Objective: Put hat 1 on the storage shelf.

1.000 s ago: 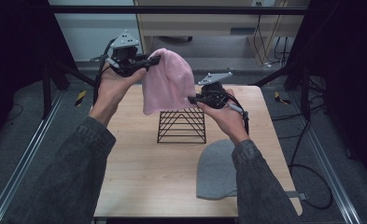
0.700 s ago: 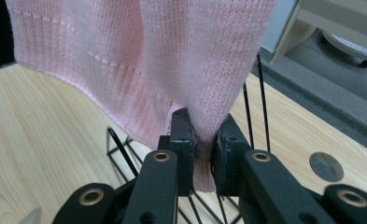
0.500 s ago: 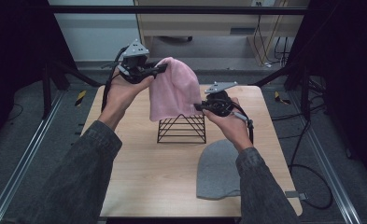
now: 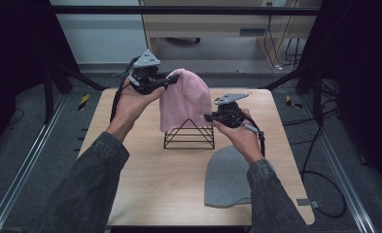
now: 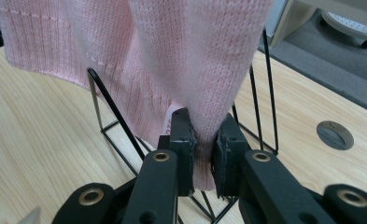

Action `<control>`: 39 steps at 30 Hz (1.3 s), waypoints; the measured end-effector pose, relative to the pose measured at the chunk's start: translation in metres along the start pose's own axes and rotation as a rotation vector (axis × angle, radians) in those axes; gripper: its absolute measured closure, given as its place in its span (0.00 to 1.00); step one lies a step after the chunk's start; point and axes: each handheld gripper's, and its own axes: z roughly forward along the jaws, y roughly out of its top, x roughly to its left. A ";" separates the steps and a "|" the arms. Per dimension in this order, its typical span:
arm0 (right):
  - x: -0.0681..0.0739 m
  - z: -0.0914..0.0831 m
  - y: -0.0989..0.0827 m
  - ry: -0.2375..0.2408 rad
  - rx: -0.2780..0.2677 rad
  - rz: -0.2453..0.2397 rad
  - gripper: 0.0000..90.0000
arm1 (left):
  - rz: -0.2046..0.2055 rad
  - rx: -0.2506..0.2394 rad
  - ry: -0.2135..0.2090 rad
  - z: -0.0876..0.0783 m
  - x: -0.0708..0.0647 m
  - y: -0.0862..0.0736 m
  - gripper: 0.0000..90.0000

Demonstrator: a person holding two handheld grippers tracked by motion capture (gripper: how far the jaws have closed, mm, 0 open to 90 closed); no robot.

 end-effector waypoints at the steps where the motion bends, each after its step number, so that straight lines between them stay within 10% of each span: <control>1: 0.000 0.000 -0.002 -0.003 0.001 -0.001 0.89 | 0.000 0.001 -0.003 0.000 -0.001 -0.001 0.87; 39: 0.005 0.008 -0.034 -0.018 0.106 0.017 0.81 | -0.025 0.091 -0.088 0.021 -0.026 -0.043 0.87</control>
